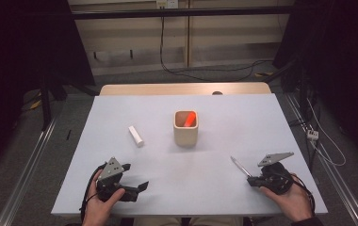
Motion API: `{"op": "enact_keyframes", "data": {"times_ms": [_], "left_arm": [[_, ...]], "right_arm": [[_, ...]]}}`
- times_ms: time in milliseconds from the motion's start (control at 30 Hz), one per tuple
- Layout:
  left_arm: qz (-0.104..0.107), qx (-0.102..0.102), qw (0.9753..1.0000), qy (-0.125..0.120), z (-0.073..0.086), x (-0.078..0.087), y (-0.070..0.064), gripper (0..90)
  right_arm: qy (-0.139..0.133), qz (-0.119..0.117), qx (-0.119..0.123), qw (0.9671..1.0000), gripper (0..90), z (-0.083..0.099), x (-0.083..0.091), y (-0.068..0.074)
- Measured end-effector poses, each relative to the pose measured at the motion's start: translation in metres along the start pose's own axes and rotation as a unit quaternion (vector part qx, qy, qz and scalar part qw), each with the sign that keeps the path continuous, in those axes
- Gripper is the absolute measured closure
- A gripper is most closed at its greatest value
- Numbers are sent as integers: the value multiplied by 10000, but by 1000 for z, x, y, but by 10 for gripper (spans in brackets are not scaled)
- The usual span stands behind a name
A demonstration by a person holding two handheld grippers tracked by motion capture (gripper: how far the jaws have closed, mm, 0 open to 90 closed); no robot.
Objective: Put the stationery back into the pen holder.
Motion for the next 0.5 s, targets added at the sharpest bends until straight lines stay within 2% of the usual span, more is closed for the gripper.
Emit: {"op": "enact_keyframes", "data": {"times_ms": [267,500], "left_arm": [[-16,9,10000,-7,0,0,0,62],[-16,-17,10000,-9,0,0,0,62]], "right_arm": [[-389,3,175,9991,745,-5,5,6],[-685,39,388,9969,600,-11,8,7]]}}
Point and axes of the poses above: each handheld gripper's, and its own axes: x roughly backward along the jaws, z roughly out of its underside, y roughly to its left, the point moved 1 cm from there along -x, roughly forward along the jaws, and after that the axes turned 10 degrees about -z, right-handed, at the moved point
